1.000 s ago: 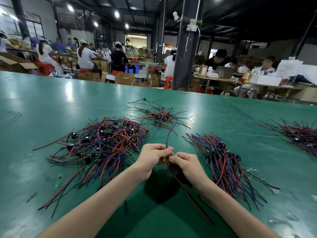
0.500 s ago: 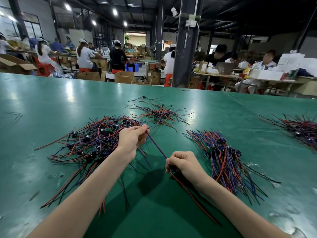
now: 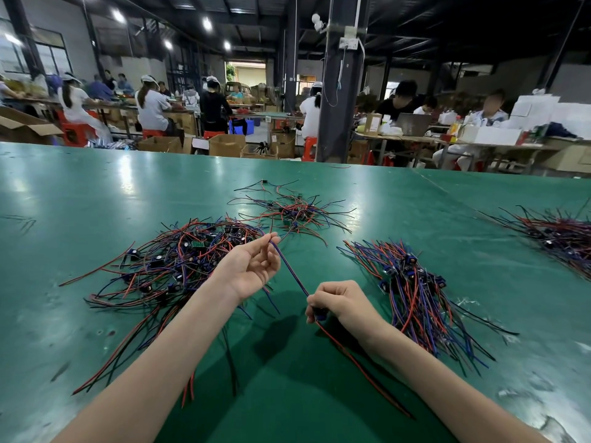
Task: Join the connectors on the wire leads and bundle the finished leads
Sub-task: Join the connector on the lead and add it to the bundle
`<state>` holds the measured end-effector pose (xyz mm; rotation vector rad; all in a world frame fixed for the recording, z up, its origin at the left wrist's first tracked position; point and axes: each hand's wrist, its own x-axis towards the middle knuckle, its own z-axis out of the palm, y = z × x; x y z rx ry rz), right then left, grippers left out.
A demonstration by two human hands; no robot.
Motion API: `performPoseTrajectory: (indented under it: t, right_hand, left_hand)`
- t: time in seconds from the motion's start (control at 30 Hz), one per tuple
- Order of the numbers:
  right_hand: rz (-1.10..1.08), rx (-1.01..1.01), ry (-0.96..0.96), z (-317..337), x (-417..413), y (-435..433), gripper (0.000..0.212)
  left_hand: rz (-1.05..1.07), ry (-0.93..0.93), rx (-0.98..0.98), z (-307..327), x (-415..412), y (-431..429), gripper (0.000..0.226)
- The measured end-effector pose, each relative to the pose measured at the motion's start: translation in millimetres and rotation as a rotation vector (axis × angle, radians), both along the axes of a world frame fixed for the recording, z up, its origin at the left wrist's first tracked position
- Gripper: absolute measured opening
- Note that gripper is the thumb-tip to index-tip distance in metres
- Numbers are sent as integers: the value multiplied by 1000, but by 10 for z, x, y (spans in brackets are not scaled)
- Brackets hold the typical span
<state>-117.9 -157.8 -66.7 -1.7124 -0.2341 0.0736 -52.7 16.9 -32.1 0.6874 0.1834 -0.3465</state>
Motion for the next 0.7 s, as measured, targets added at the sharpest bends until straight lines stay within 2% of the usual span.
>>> performPoseTrajectory:
  t: [0.17, 0.3, 0.53, 0.7]
  right_hand:
    - [43, 35, 11, 33, -29, 20, 37]
    - [38, 63, 7, 62, -34, 11, 30]
    - [46, 55, 20, 87, -44, -11, 30]
    - [54, 59, 17, 118, -35, -16, 28]
  left_hand:
    - [45, -15, 92, -12, 31, -8, 17]
    - [67, -13, 82, -21, 24, -12, 18]
    - [74, -46, 149, -16, 12, -18, 15]
    - [45, 10, 12, -3, 0, -20, 15]
